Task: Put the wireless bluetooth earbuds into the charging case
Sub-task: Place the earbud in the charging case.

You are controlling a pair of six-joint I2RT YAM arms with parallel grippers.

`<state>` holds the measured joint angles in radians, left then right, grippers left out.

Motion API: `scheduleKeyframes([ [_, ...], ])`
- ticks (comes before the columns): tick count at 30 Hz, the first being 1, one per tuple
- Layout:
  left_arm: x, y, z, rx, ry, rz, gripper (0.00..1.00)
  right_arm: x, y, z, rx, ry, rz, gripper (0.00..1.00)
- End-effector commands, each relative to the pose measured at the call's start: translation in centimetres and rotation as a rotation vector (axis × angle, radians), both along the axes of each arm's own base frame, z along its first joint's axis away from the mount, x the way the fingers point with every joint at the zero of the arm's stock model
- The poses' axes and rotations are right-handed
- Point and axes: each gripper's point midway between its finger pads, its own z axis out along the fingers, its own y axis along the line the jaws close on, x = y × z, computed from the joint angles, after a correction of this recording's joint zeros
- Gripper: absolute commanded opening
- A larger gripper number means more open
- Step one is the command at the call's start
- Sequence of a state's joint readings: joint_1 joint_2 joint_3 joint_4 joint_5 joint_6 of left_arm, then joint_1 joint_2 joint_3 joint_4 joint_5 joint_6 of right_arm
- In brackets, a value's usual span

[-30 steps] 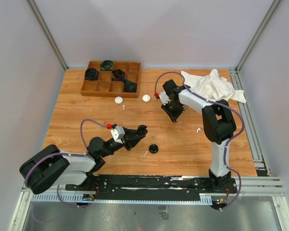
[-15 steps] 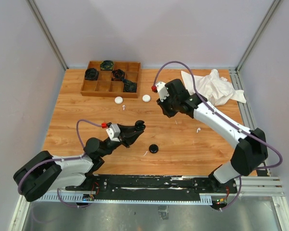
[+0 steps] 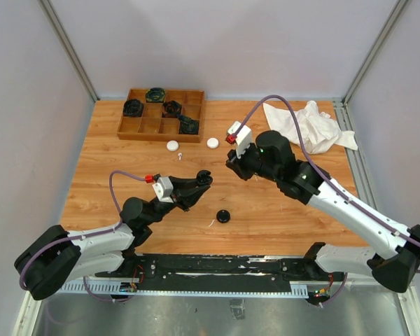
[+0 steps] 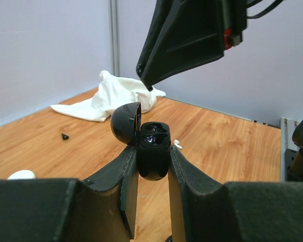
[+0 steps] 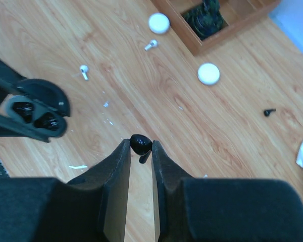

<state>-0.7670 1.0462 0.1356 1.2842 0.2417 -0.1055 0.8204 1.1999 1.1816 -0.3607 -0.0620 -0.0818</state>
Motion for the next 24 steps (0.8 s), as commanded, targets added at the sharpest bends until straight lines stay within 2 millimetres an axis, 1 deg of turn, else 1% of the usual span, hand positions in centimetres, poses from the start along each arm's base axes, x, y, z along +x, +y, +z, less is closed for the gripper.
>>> scheduleKeyframes([
  [1, -0.1, -0.1, 2.1, -0.043, -0.044, -0.016, 0.00, -2.3, 1.7, 3.3, 0.160, -0.078, 0.078, 0.16],
  [3, -0.2, -0.2, 2.3, -0.046, -0.055, -0.022, 0.00, -3.2, 2.2, 4.2, 0.206, -0.091, 0.112, 0.16],
  [7, -0.6, -0.4, 2.7, -0.047, -0.080, -0.041, 0.00, -5.0, 3.4, 5.3, 0.291, -0.112, 0.185, 0.16],
  [11, -0.9, -0.6, 3.1, -0.047, -0.109, -0.058, 0.00, -6.6, 4.6, 5.9, 0.363, -0.119, 0.262, 0.16],
  [16, -1.0, -0.4, 3.9, -0.065, -0.128, -0.058, 0.00, -7.5, 5.4, 6.1, 0.398, -0.134, 0.297, 0.16],
  [20, -1.2, -0.4, 3.9, -0.069, -0.130, -0.063, 0.00, -8.0, 5.9, 6.0, 0.420, -0.132, 0.325, 0.16],
  [24, -1.3, -0.4, 4.0, -0.073, -0.130, -0.070, 0.00, -8.1, 6.2, 5.7, 0.422, -0.124, 0.332, 0.16],
])
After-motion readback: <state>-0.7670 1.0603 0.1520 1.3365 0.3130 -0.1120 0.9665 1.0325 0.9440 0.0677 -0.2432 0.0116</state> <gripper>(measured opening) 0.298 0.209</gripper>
